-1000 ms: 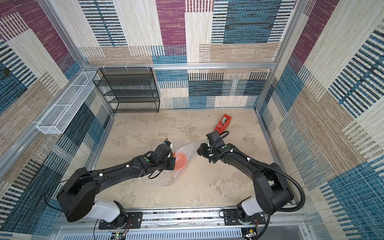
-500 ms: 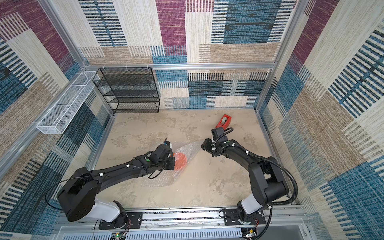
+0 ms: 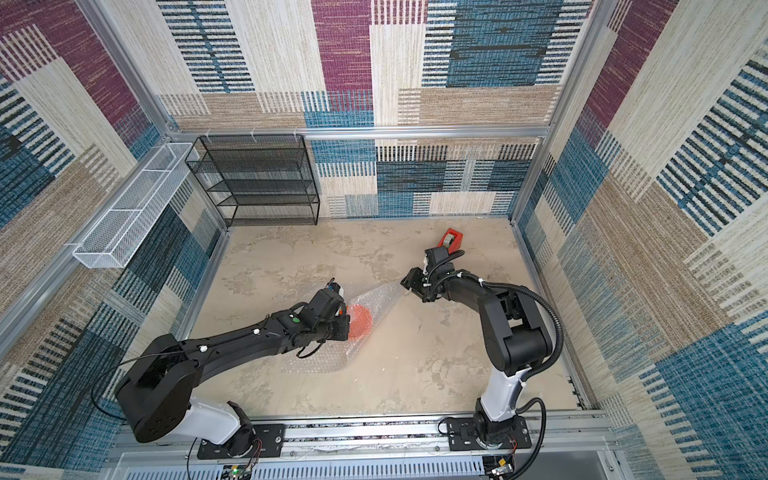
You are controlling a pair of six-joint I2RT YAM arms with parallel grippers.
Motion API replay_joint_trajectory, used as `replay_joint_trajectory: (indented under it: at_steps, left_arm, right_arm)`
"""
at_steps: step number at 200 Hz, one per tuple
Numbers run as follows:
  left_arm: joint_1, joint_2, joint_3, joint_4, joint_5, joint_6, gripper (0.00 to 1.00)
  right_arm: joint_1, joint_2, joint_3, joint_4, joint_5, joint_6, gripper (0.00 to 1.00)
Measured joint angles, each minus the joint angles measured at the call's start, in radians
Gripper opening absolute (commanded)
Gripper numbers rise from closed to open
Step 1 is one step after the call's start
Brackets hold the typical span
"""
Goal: Wrap bowls in bubble wrap
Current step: Wrap the bowl in bubble wrap.
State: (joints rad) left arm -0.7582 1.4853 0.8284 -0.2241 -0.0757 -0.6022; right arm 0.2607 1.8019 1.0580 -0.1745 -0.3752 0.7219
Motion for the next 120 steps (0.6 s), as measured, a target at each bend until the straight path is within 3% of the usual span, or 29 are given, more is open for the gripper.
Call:
replay_joint_trajectory:
  at_steps: [120]
  left_arm:
    - [0.0,0.005,-0.001,-0.003,-0.004,-0.003,0.0]
  right_arm:
    - [-0.021,0.154,0.097,0.073,-0.095,0.025,0.48]
